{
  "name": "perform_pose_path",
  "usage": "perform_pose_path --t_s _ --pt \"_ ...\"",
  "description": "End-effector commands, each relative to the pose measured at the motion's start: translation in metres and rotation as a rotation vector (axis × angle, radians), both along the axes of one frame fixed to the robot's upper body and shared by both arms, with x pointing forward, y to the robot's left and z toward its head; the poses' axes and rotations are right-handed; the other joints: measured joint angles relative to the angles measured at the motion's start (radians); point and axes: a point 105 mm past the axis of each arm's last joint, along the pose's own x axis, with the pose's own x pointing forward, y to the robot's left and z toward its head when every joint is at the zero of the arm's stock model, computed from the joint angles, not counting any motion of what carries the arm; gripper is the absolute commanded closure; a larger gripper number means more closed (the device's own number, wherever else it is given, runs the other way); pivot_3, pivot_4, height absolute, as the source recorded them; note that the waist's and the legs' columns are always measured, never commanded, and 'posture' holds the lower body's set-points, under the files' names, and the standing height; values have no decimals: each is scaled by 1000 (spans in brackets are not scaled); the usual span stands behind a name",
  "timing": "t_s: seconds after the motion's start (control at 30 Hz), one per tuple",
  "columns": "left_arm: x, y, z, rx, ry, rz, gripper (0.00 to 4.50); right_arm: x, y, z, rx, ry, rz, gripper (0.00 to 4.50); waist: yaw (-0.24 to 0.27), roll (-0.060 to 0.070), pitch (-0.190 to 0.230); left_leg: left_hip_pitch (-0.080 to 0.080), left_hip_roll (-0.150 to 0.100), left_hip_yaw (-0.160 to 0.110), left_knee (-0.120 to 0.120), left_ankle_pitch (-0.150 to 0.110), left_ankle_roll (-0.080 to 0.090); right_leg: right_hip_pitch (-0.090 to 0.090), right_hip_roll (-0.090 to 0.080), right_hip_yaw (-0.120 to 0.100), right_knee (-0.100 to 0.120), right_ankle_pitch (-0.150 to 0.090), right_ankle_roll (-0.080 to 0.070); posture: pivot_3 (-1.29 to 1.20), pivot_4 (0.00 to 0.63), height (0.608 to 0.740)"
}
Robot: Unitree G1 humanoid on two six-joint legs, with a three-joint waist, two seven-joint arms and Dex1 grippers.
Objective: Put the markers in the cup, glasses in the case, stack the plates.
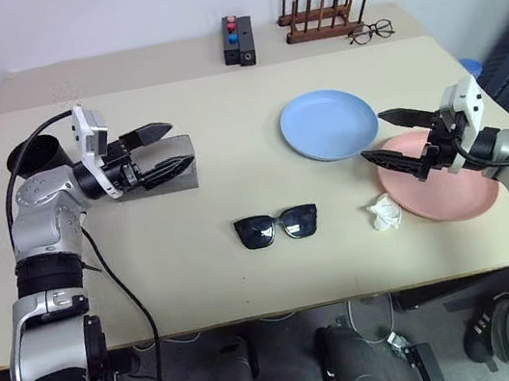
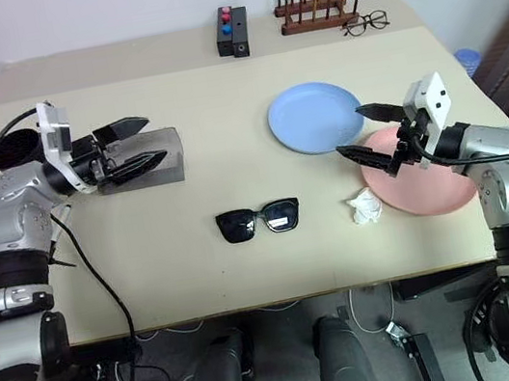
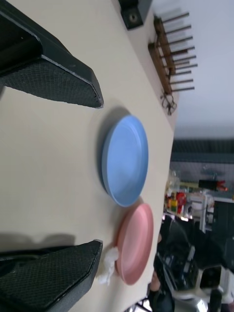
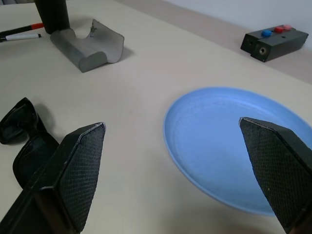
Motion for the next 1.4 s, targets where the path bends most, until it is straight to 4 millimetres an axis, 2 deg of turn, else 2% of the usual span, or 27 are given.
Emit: perform_pose_path --t_s 0.03,0.1,0.23,0.37,0.43,0.53,0.63,0.77,0.87,0.97,1.07,1.2,1.4 --pt "1 -6 16 -5 -66 -24 0 -5 -6 19 -11 -74 -12 35 0 0 0 0 0 0 0 0 0 0 0 0 0 0 0 0 150 740" --pt "0 -9 16 -2 -74 -36 0 -5 -6 21 -17 -77 -11 35 0 0 0 0 0 0 0 0 0 0 0 0 0 0 0 0 150 740" --pt "-2 -4 3 0 -11 5 0 -7 -1 21 -13 -72 9 35 -5 0 0 0 0 0 0 0 0 0 0 0 0 0 0 0 150 740" --pt "-11 6 13 16 -36 24 0 -9 6 31 23 -66 39 35 -6 0 0 1 0 0 -1 0 0 -1 0 0 1 0 0 0 150 740" --pt "-23 16 20 37 -47 28 0 -9 12 30 15 -37 61 35 -6 0 0 1 0 0 -1 0 0 -1 0 0 1 0 0 0 150 740" --pt "-44 40 26 49 -32 111 0 -20 26 17 11 75 173 35 -10 0 0 1 1 0 -2 0 0 -1 0 1 0 0 0 0 150 740" --pt "-56 66 32 2 19 219 0 -18 41 23 42 44 198 35 -6 0 0 1 1 0 -3 0 0 -1 0 0 0 -1 -2 0 150 740" --pt "-65 89 27 -29 112 338 0 -21 66 35 97 -8 260 35 0 0 0 1 1 0 -2 0 0 -1 0 0 0 -2 -4 0 150 740" --pt "-68 100 21 -1 182 436 0 -20 78 43 121 -43 283 35 -1 0 0 1 1 1 -2 0 -1 -1 -1 0 -1 -2 -4 0 150 740" --pt "-85 91 9 36 242 427 0 -20 87 58 168 -91 321 35 -4 0 0 0 1 1 -3 0 -1 -1 -1 1 -2 -2 -4 0 150 740" --pt "-91 101 -2 24 320 533 0 -21 101 61 169 -108 358 35 -4 0 0 -1 1 2 -3 0 -1 -2 -1 1 -2 -2 -4 0 150 740" --pt "-98 114 4 -64 330 583 0 -14 110 57 127 -146 337 35 -3 0 0 0 2 2 -3 0 -1 -3 0 0 -1 -2 -5 0 150 740" --pt "-98 148 11 -58 270 748 0 -12 116 55 114 -155 355 35 -3 0 0 -1 2 2 -3 0 -1 -3 0 1 -2 -2 -5 0 150 740"
